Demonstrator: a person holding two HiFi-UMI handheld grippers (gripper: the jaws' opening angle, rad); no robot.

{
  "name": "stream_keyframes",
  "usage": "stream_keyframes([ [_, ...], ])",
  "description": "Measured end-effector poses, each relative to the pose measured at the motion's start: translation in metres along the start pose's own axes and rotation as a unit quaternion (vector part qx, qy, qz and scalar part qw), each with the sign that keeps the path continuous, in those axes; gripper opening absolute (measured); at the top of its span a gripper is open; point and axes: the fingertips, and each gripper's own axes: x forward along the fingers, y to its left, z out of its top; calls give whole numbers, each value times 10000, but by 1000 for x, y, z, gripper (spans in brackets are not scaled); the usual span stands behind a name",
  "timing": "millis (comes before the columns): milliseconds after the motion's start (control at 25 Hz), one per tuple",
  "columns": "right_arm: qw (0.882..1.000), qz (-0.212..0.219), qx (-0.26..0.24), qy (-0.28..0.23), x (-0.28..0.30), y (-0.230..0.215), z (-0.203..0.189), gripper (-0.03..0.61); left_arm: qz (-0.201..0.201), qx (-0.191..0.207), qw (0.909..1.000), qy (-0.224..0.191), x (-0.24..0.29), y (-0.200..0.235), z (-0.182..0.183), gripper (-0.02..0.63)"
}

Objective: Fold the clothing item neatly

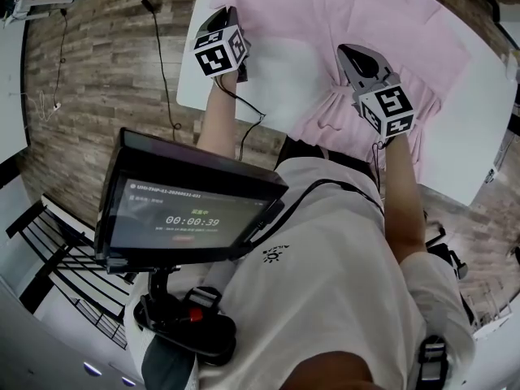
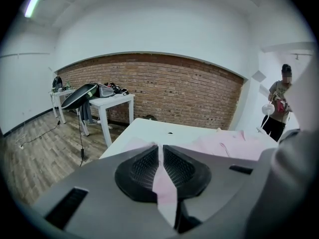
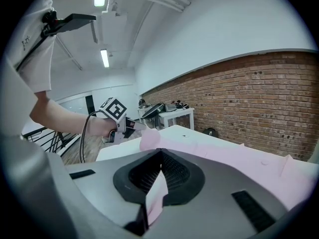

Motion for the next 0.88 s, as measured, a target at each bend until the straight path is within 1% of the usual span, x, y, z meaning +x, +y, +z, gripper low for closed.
stream_keyframes([
  [320,9998,-216,35,-19,-35,-15,-3,3,-290,108,9994,-141,-2,-50,16,34],
  [520,9993,-355,69,-60,-68,-31,-11,3,-428,208,9987,-187,-2,-91,19,34],
  [880,9988,-479,104,-87,-77,-36,-10,3,-580,298,9977,-197,0,-109,24,34],
])
